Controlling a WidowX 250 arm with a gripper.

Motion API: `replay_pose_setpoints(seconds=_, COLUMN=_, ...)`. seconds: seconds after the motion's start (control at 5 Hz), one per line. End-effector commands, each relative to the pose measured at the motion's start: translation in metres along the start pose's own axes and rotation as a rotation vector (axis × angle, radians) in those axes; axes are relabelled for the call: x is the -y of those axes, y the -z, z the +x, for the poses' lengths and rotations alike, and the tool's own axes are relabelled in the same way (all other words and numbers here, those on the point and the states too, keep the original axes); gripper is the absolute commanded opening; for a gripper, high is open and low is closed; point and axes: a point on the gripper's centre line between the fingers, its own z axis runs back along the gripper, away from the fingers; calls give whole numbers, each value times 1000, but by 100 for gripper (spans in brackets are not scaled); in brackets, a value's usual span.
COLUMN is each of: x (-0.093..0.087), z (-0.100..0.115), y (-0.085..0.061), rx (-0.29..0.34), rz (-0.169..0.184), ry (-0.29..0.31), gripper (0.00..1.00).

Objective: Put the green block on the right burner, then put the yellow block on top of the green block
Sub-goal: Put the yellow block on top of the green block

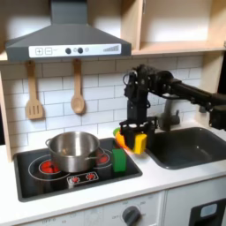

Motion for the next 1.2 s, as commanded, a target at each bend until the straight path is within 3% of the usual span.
replay_pose_setpoints(seconds=0.0, x=-19, z=8, y=7, rx=-12, rz=-3, ry=-31, gripper=0)
replay_pose_setpoints(seconds=0.4, x=-30, z=9, y=5, rx=-11, rz=-11, ry=-46, gripper=0)
replay_pose_setpoints(seconds=1.0, x=-23, z=3, y=1, rx=-25, rz=-51, ry=-19, gripper=0)
